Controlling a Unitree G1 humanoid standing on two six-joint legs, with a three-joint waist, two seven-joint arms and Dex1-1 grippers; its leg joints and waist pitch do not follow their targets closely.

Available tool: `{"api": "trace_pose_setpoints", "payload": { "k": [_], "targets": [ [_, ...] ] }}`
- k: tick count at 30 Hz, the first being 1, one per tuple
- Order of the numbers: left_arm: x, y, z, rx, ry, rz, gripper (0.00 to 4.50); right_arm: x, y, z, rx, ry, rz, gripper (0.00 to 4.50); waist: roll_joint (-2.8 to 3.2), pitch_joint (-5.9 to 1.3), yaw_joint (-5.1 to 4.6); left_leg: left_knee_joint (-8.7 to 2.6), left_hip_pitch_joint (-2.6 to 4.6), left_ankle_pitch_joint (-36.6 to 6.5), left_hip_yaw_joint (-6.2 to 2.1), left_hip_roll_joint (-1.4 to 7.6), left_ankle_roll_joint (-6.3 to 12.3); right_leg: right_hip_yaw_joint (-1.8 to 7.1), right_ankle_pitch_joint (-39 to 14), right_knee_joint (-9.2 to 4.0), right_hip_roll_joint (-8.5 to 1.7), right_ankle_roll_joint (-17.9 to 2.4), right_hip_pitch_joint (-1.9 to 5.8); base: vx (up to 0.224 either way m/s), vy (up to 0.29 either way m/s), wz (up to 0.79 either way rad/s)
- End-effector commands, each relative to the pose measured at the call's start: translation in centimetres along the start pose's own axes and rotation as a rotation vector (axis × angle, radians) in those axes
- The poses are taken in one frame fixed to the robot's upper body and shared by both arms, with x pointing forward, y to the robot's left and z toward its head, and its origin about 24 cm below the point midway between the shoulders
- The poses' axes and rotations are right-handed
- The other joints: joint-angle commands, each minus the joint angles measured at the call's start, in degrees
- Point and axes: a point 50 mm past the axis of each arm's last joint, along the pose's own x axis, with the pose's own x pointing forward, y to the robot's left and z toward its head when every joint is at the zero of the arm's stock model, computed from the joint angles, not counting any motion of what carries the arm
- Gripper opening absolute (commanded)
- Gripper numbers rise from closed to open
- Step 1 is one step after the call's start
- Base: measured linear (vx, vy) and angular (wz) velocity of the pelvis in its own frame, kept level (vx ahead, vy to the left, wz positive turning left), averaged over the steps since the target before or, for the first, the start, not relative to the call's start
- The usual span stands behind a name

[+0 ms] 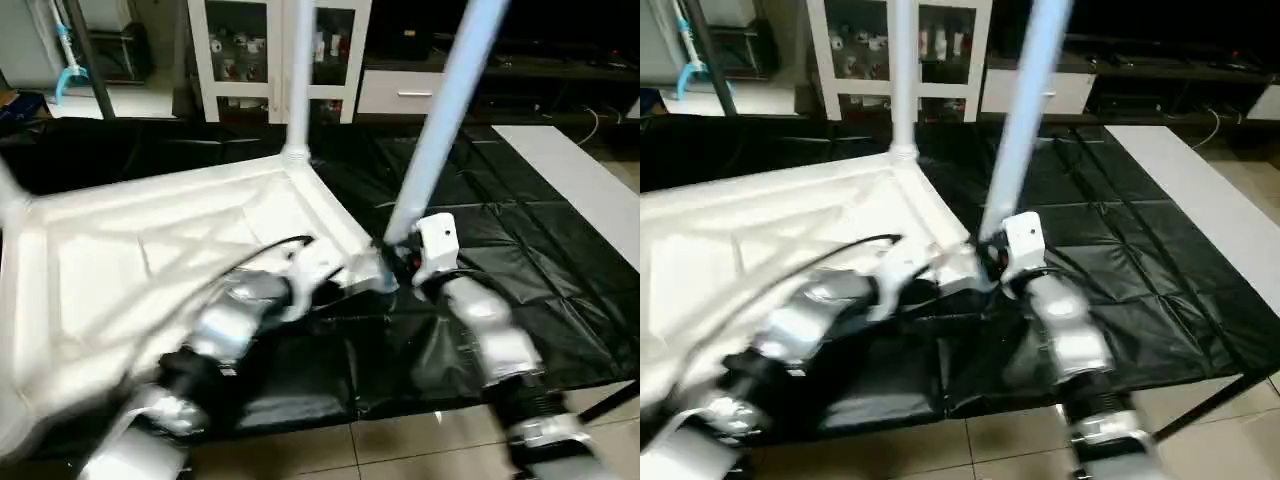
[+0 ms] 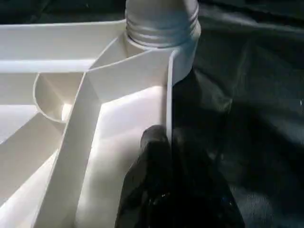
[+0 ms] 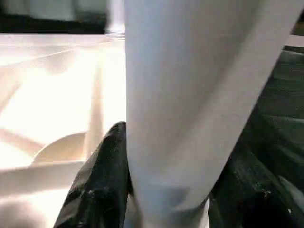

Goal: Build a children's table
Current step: Rotate leg to tighten

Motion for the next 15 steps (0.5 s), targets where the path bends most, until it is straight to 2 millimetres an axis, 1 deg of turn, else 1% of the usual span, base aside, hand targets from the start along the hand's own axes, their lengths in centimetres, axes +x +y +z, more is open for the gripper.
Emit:
{"api": "trace_pose_setpoints", "payload": {
  "k": [1, 2, 3, 4, 5, 6, 8, 9, 10, 11, 12, 13, 15],
  "targets": [
    [-0.4, 1.0, 0.4, -0.025, -0.047, 0.077, 0.0, -1.6, -2.9, -3.6, -0.013, 0.144, -0.221, 1.89, 0.16, -2.1, -0.44, -4.65, 1.09, -29.0, -0.48, 0.12, -0.76, 0.07, -34.0, -5.86, -1.31, -2.7, 0.4, 0.0, 0.0, 0.0],
    [-0.2, 0.7, 0.8, -0.017, -0.058, 0.071, 0.0, -1.3, -2.2, -3.2, -0.008, 0.115, -0.211, 1.89, 0.73, -2.14, -0.31, -4.73, 1.16, -29.2, -0.63, 0.1, -0.83, -0.03, -34.2, -5.85, -1.34, -2.6, 0.52, 0.0, 0.0, 0.0],
    [-0.1, 0.7, 0.8, -0.014, -0.06, 0.071, 0.0, -1.3, -2.1, -3.1, -0.009, 0.109, -0.204, 1.88, 0.44, -2.16, -0.51, -4.78, 0.9, -29.4, -0.67, 0.14, -0.7, -0.17, -34.0, -5.9, -1.32, -2.4, 0.71, 0.0, 0.0, 0.0],
    [-0.1, 0.7, 0.8, -0.014, -0.06, 0.071, 0.0, -1.3, -2.1, -3.1, -0.009, 0.109, -0.204, 1.88, 0.5, -2.31, -0.42, -4.9, 0.8, -28.7, -0.66, 0.22, -0.45, -0.07, -32.5, -5.71, -1.35, -2.7, 0.93, 0.0, 0.0, 0.0],
    [-0.2, 0.8, 0.8, -0.008, -0.054, 0.073, 0.0, -1.2, -2.3, -2.7, 0.017, 0.072, -0.202, 1.88, 0.57, -2.35, -0.36, -4.99, 0.75, -28.3, -0.64, 0.29, -0.34, 0.02, -31.4, -5.62, -1.39, -2.9, 1.01, 0.0, 0.0, 0.0],
    [-0.4, 0.9, 0.5, 0.002, -0.041, 0.077, 0.0, -1.2, -2.3, -2.3, 0.066, 0.03, -0.178, 1.88, 0.88, -2.28, -0.45, -5.16, 0.61, -28.1, -0.54, 0.44, -0.29, 0.22, -28.4, -5.41, -1.26, -4.0, 0.93, 0.0, 0.0, 0.0],
    [-0.6, 1.0, 0.1, 0.016, -0.018, 0.085, 0.0, -1.1, -1.4, -1.6, 0.119, -0.03, -0.082, 1.88, 0.8, -2.29, -0.43, -5.16, 0.6, -28.2, -0.45, 0.44, 0.03, 0.3, -27.3, -5.25, -1.25, -4.5, 1.04, 0.0, 0.0, 0.0],
    [-0.6, 1.1, 0.0, 0.023, -0.01, 0.083, 0.0, -1.2, -1.0, -1.4, 0.126, -0.047, -0.034, 1.88, 1.35, -2.31, -0.19, -5.21, 0.62, -28.0, -0.47, 0.5, 0.23, 0.44, -26.2, -5.11, -1.31, -5.1, 1.1, 0.0, 0.0, 0.0],
    [-0.8, 1.1, -0.2, 0.036, -0.009, 0.08, 0.0, -1.4, -0.8, -1.2, 0.099, -0.063, 0.001, 1.88, 1.09, -2.35, -0.18, -5.2, 0.5, -27.3, -0.29, 0.58, 0.34, 0.58, -24.8, -5.06, -1.34, -5.8, 1.16, 0.0, 0.0, 0.0],
    [-0.9, 1.2, -0.3, 0.043, -0.008, 0.082, 0.0, -1.5, -0.8, -1.1, 0.079, -0.076, 0.016, 2.22, 1.08, -2.39, 0.03, -5.19, 0.49, -26.7, -0.24, 0.56, 0.45, 0.64, -24.1, -4.99, -1.32, -6.0, 1.25, 0.0, 0.0, 0.0],
    [-0.9, 1.2, -0.3, 0.043, -0.008, 0.084, 0.0, -1.6, -0.8, -1.0, 0.069, -0.081, 0.019, 2.56, 0.98, -2.5, 0.23, -5.15, 0.35, -24.9, -0.05, 0.66, 0.7, 0.89, -21.8, -4.62, -1.42, -6.9, 1.44, 0.0, 0.0, 0.0],
    [-0.9, 1.3, -0.4, 0.043, -0.008, 0.085, 0.0, -1.7, -0.8, -1.0, 0.065, -0.083, 0.02, 2.56, 0.96, -2.46, 0.39, -5.17, 0.19, -23.4, 0.08, 0.65, 0.93, 0.98, -20.3, -4.41, -1.37, -7.6, 1.59, 0.0, 0.0, 0.0],
    [-1.2, 1.3, -0.7, 0.068, -0.003, 0.07, 0.0, -2.3, -1.2, -0.8, 0.047, -0.101, 0.013, 2.59, 0.99, -2.55, 0.73, -5.12, 0.02, -21.8, 0.17, 0.61, 1.3, 1.07, -19.2, -4.26, -1.41, -7.7, 1.9, 0.0, 0.0, 0.0]
  ]
}}
